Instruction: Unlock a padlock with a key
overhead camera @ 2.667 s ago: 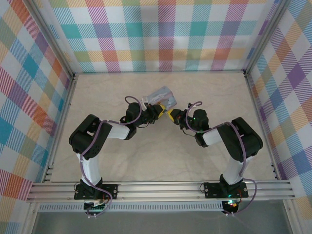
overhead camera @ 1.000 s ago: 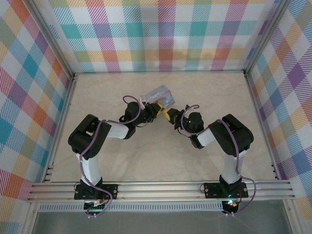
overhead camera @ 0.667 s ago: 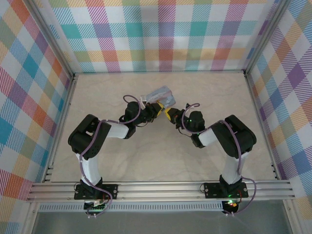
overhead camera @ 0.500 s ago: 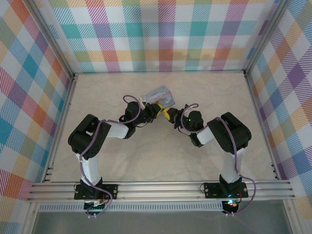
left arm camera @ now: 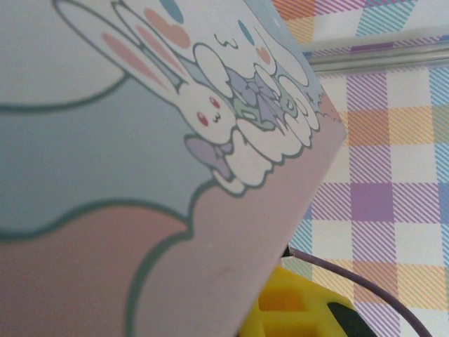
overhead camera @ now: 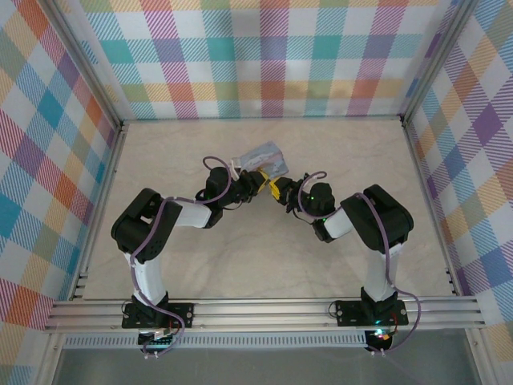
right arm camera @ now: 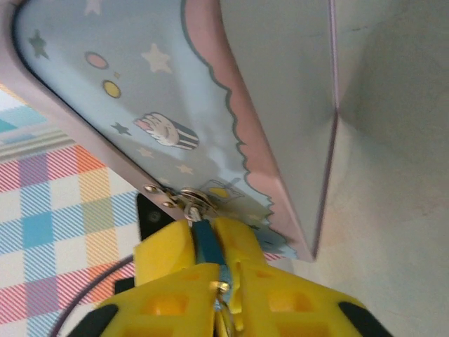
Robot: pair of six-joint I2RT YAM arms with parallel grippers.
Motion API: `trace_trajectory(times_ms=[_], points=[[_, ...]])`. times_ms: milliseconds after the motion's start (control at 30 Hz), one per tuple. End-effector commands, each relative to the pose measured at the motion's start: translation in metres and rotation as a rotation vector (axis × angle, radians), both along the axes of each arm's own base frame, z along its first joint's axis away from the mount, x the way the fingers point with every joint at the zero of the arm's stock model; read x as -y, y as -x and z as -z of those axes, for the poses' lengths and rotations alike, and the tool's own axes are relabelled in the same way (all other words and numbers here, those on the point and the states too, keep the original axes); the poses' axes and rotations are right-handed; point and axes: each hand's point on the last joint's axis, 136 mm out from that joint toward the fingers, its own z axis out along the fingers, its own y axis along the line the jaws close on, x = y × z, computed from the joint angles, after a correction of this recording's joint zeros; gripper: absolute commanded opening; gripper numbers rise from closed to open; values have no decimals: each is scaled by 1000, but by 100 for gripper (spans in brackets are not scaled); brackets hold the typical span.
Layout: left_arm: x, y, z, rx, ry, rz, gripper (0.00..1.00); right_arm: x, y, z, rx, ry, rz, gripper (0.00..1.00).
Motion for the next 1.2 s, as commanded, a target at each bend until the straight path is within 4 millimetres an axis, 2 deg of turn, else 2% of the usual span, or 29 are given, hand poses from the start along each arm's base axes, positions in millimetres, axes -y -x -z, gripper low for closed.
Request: trace_trajectory(times_ms=[0,167,500,667,867,1033,1167], points=[[35,55,-13,14,3,262,0,12,-1,-33,140,0,27,25],[26,54,-2,-2,-68,243,0,33,21,-16,126,101,-2,30],[20,57,8,-34,-168,243,0,55,69,15,67,408,-142,31],[19,59,11,-41,-197,246,1,69,89,14,89,596,-205,31],[20,60,10,-43,-231,248,1,84,103,8,152,794,-266,30],[20,61,5,-34,-264,250,2,85,107,2,220,899,-311,31],[21,61,0,-33,-282,252,2,74,111,-1,291,947,-373,33]])
